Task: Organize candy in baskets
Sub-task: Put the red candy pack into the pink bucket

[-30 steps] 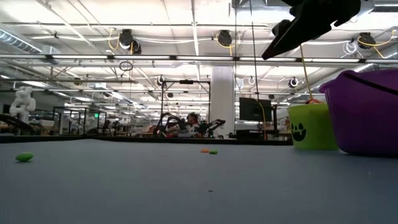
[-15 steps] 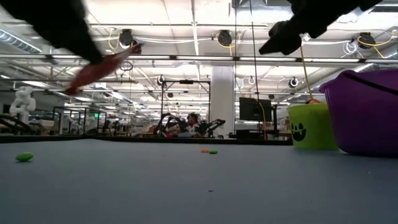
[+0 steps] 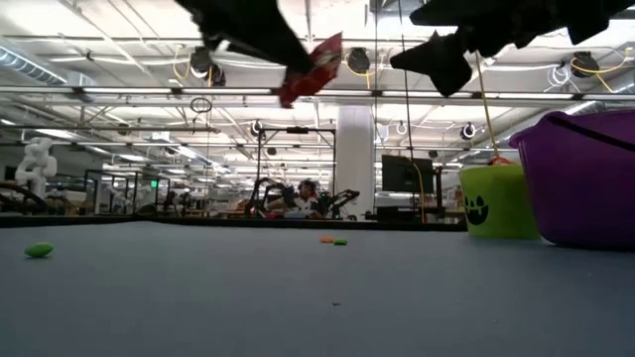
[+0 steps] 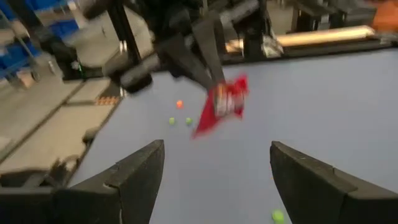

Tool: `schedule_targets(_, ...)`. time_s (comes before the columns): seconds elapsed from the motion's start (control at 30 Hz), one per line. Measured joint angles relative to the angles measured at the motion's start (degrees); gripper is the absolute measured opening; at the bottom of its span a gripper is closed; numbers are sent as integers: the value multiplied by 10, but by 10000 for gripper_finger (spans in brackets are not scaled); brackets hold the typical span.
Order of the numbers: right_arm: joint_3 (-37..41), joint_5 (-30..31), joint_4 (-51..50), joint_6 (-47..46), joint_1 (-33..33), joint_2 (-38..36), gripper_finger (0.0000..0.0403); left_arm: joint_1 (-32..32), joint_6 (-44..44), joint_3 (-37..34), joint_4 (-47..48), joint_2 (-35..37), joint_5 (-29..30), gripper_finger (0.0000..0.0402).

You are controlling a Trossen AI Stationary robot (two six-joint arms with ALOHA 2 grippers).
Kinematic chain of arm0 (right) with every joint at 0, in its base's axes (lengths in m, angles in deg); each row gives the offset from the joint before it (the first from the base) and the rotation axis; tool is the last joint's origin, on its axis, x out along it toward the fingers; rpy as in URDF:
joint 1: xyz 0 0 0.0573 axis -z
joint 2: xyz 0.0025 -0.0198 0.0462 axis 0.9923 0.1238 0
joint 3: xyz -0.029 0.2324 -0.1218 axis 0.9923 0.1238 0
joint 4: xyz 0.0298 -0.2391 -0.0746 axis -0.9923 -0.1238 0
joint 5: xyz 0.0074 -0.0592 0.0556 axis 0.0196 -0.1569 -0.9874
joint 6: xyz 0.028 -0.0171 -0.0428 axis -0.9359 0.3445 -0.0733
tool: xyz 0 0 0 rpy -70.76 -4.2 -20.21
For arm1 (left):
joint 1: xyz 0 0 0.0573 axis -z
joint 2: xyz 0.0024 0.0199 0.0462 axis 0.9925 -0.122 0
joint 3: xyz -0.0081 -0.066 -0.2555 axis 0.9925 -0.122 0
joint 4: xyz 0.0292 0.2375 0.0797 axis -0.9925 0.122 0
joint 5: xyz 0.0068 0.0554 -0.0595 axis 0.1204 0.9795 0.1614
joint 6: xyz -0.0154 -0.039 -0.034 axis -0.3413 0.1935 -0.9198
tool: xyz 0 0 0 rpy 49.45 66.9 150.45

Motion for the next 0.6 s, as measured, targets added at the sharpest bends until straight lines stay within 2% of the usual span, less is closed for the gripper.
schedule_targets(0.1, -1, -1, 50, 0, 0, 34, 279, -19, 64, 0, -30, 0, -36, 0)
schedule_targets(0.2, -1, -1, 79, 1, 0, 65, 279, -35, 88, 0, -68, 0, -38, 0)
schedule_targets(0.3, -1, 0, 99, 0, 0, 83, 279, -48, 93, 0, -72, 0, -38, 0)
schedule_targets(0.47, -1, 47, 124, -25, 5, 99, 279, -56, 96, 0, -72, 0, -40, 0)
schedule_targets(0.6, -1, 48, 160, -54, 16, 109, 279, -57, 97, 0, -76, 0, -40, 0)
